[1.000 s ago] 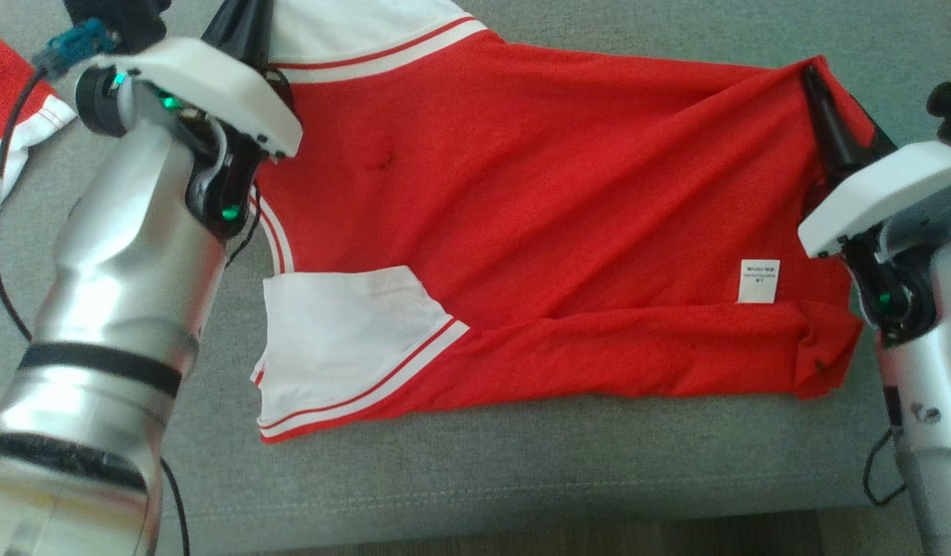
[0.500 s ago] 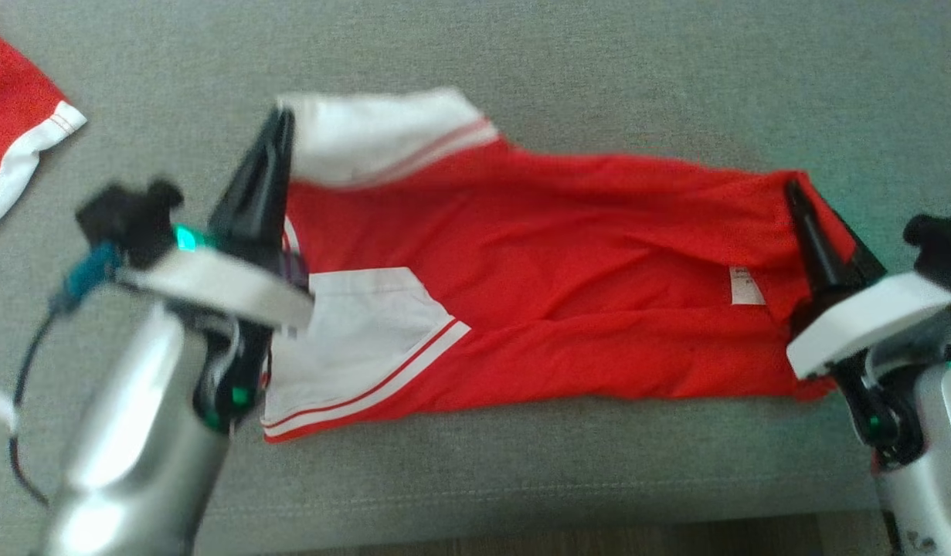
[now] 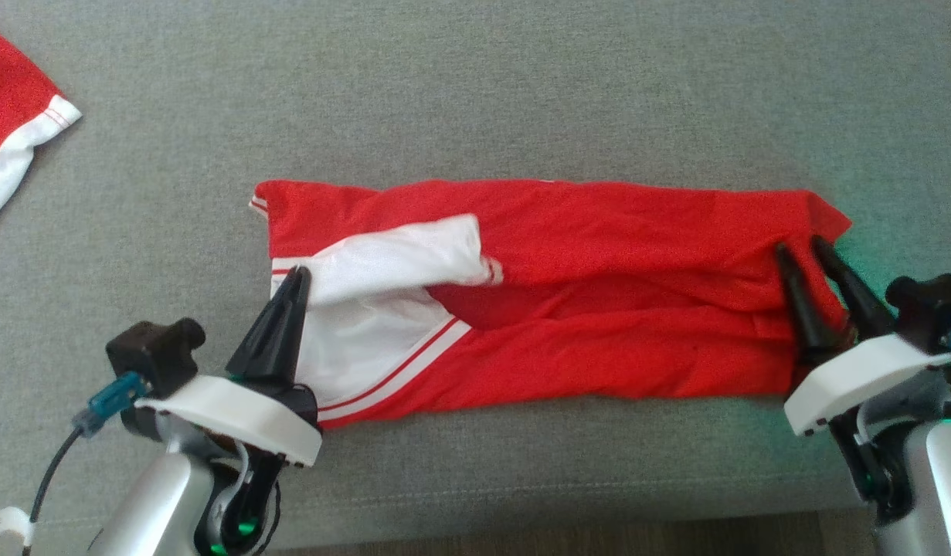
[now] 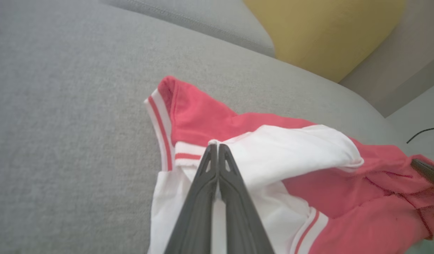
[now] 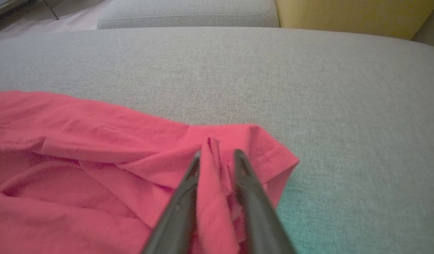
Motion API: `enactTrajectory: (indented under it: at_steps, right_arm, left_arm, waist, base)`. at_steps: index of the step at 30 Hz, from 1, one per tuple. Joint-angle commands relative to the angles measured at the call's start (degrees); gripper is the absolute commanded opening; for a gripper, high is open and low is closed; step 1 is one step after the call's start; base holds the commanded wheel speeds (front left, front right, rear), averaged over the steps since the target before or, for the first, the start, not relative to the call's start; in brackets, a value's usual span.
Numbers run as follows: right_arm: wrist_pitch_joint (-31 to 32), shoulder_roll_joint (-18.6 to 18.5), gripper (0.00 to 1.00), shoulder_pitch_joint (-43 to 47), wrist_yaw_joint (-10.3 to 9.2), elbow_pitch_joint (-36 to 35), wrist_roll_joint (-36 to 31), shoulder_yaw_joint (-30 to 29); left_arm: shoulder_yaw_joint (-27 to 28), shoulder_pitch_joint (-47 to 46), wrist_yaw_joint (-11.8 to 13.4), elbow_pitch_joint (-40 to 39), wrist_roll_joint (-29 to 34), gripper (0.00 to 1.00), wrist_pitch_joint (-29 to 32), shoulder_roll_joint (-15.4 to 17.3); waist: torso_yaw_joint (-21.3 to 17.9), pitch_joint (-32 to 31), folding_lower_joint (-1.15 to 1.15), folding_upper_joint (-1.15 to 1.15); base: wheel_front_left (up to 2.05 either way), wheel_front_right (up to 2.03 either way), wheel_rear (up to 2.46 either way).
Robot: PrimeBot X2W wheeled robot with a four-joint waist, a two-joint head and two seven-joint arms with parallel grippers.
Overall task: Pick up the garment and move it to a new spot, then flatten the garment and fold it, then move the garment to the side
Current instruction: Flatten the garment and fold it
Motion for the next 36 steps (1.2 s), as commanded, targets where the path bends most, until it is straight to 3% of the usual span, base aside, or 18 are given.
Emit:
enactTrajectory:
  at_steps: [1, 2, 4, 13, 23, 36]
  right_arm:
    - [0.1, 0.1, 1.0, 0.7, -0.04, -1.9, -0.4, 0.3]
    - [0.5, 0.4, 1.0, 1.2, -0.04, -1.7, -0.6, 0.0]
    - [0.8, 1.2, 1.0, 2.4, -0.04, -1.8, -0.6, -0.5]
    - [1.0, 5.2, 1.0, 8.6, -0.04, -5.7, 0.2, -2.4]
    - [-1.5, 7.7, 1.0, 9.3, -0.04, -14.7, 0.6, -4.0]
    - [-2.7, 9.0, 1.0, 9.0, -0.04, -13.6, -1.3, -4.8]
  left_arm:
    - [2.2, -0.6, 0.3, -0.9, -0.6, 0.02, 0.2, 1.3]
    - [2.2, -0.4, 0.3, -0.1, -0.8, 0.22, 0.4, 1.4]
    - [2.3, -0.4, 0.3, 1.2, -1.0, 1.0, 0.2, 1.2]
    - [3.0, -1.0, 1.7, 4.9, 1.7, 1.0, -3.9, 1.1]
    - [6.6, 1.1, 6.3, 0.8, 7.3, 1.0, -6.2, 0.8]
    - [6.9, 7.4, 10.1, -6.9, 12.4, 1.0, -5.0, 3.2]
  waist:
    - [0.1, 0.0, 0.0, 0.0]
    - [0.1, 0.0, 0.0, 0.0]
    - [0.4, 0.0, 0.0, 0.0]
    - [0.7, -2.4, 0.0, 0.0]
    - [0.7, -8.0, 0.0, 0.0]
    - [1.3, -15.9, 0.0, 0.0]
  base:
    - [0.0, 0.0, 0.0]
    - [0.0, 0.0, 0.0]
    - [0.0, 0.0, 0.0]
    - [0.0, 0.0, 0.0]
    - [0.0, 0.0, 0.0]
    - [0.0, 0.0, 0.0]
